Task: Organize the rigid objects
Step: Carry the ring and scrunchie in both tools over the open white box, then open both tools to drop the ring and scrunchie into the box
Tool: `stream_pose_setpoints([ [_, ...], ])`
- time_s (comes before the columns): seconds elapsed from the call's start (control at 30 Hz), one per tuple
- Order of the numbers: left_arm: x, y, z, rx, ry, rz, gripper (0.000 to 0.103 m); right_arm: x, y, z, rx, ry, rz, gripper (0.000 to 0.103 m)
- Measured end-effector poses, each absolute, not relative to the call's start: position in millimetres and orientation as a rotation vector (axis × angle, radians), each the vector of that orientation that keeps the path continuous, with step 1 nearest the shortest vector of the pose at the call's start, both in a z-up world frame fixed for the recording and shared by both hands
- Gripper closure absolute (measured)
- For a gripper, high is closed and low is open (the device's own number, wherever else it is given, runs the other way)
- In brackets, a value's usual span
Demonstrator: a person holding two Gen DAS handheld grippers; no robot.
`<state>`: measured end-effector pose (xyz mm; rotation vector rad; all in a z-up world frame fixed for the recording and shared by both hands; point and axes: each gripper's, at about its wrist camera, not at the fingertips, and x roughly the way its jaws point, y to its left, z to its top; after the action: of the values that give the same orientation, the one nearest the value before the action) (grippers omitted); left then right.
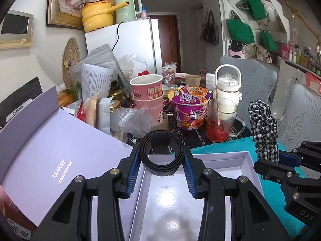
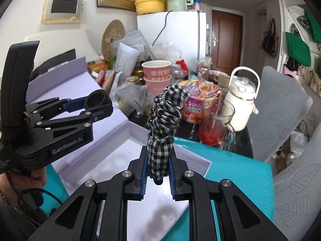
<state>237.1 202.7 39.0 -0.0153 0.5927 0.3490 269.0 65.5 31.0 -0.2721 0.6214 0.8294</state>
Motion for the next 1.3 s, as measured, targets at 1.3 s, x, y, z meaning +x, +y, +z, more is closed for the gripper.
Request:
stream_pose_setpoints([
  [1.3, 241, 213, 29, -0.097, 0.702, 0.452, 0.026, 277, 68, 22, -0.3, 0.676, 0.786, 0.057],
])
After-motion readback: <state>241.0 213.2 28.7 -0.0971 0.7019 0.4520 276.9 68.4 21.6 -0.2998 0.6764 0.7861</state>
